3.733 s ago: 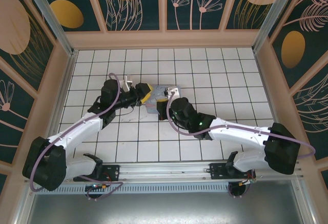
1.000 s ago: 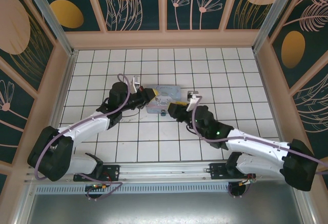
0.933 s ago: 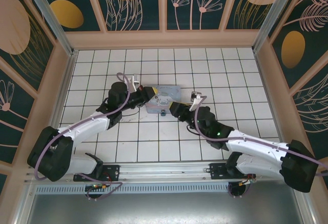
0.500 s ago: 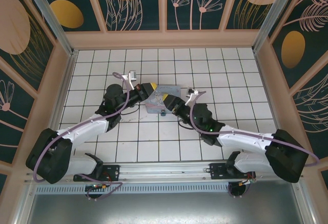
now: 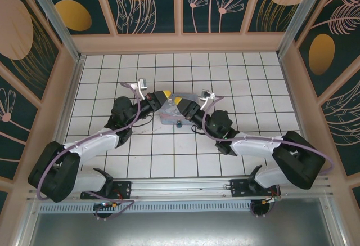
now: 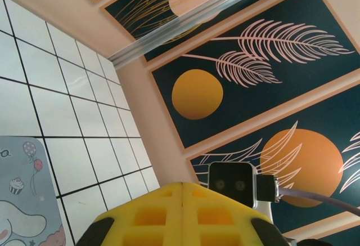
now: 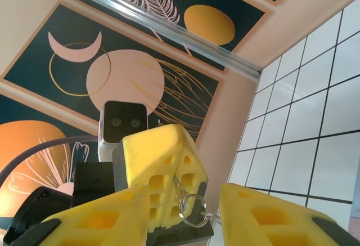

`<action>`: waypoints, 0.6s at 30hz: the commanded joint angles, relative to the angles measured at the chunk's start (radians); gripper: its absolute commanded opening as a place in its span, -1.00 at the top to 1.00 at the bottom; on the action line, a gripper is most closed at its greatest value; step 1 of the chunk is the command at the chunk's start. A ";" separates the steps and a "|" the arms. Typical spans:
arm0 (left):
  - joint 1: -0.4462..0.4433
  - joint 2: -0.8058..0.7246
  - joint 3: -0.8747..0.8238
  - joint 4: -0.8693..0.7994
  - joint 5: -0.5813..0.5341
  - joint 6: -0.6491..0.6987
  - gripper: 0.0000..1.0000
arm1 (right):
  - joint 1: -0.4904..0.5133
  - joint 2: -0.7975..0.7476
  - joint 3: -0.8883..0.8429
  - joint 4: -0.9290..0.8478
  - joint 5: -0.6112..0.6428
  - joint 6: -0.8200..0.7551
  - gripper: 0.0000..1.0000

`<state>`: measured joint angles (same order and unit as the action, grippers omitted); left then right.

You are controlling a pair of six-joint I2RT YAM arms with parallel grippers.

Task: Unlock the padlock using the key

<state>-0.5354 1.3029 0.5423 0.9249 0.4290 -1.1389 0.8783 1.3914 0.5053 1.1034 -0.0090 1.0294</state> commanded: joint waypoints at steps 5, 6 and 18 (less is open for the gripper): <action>-0.004 0.005 -0.009 0.068 -0.006 -0.021 1.00 | -0.004 0.048 0.038 0.140 -0.049 0.019 0.33; -0.004 0.005 -0.009 0.067 -0.006 -0.022 1.00 | -0.004 0.051 0.043 0.142 -0.051 0.018 0.33; -0.004 0.009 -0.010 0.058 -0.001 -0.018 1.00 | -0.005 0.096 0.082 0.140 -0.077 0.031 0.40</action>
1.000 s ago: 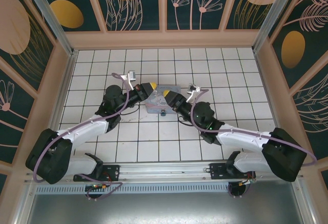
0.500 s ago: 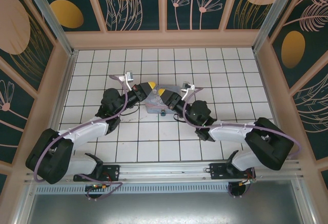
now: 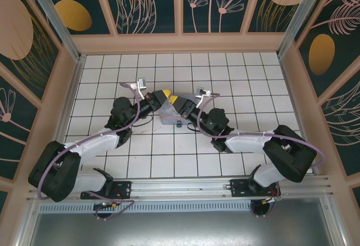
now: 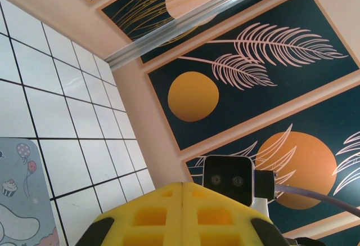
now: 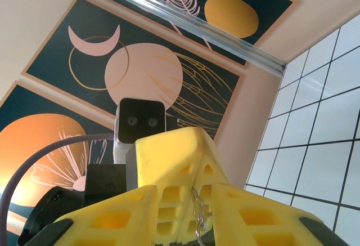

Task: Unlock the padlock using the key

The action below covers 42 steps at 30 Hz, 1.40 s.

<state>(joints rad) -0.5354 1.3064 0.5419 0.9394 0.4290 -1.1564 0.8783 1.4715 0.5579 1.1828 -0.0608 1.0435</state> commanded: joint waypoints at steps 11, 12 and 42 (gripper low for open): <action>-0.004 0.010 -0.003 0.034 -0.003 0.002 1.00 | -0.002 0.050 0.022 0.094 -0.036 0.039 0.53; -0.004 0.008 -0.003 0.035 -0.003 0.002 1.00 | -0.002 0.049 0.020 0.096 -0.036 0.038 0.54; -0.004 -0.050 0.032 -0.137 -0.058 0.075 -0.25 | -0.004 -0.006 -0.052 0.041 -0.012 0.023 1.00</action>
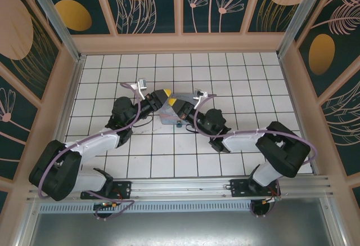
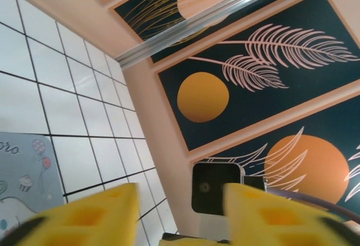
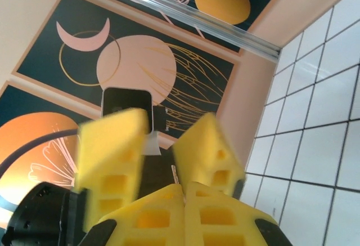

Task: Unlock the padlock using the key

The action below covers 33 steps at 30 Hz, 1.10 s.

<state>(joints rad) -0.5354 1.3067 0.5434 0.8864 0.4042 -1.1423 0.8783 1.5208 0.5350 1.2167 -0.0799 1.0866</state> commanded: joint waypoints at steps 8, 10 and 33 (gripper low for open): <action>0.000 -0.139 0.050 -0.215 -0.050 0.131 -0.60 | -0.004 -0.196 -0.113 -0.084 0.026 -0.060 1.00; -0.001 -0.134 0.055 -0.242 -0.034 0.130 -0.60 | -0.004 -0.224 -0.118 -0.123 0.030 -0.071 1.00; -0.001 -0.055 0.102 -0.524 0.126 -0.227 -0.27 | 0.307 -0.121 0.270 -0.951 0.789 -0.773 1.00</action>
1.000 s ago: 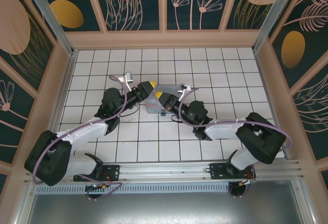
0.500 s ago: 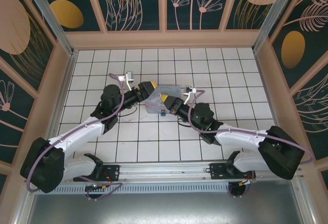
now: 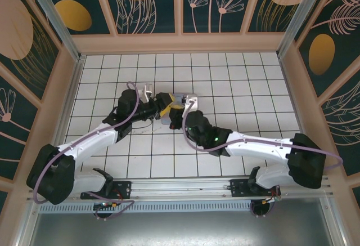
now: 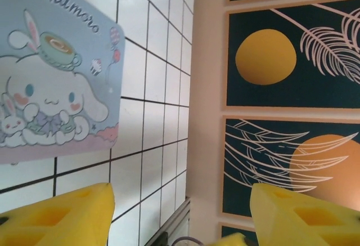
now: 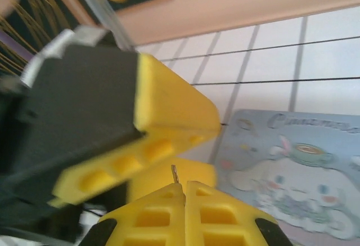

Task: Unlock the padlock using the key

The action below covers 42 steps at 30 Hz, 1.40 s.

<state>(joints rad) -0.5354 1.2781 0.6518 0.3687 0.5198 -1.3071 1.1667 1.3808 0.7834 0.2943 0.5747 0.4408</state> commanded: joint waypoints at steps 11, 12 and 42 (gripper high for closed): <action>-0.001 -0.024 0.005 -0.017 -0.009 -0.080 -0.07 | 0.024 0.031 0.012 0.034 0.116 -0.155 1.00; -0.001 -0.020 0.006 -0.014 -0.010 -0.081 -0.06 | 0.024 0.030 0.012 0.038 0.110 -0.157 1.00; -0.002 0.044 0.031 0.030 -0.009 -0.074 0.45 | 0.028 0.085 0.069 0.055 0.042 -0.185 1.00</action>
<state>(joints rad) -0.5350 1.3121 0.6521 0.3630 0.5159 -1.3685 1.1866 1.4567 0.8185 0.3176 0.6235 0.2668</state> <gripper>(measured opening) 0.284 0.050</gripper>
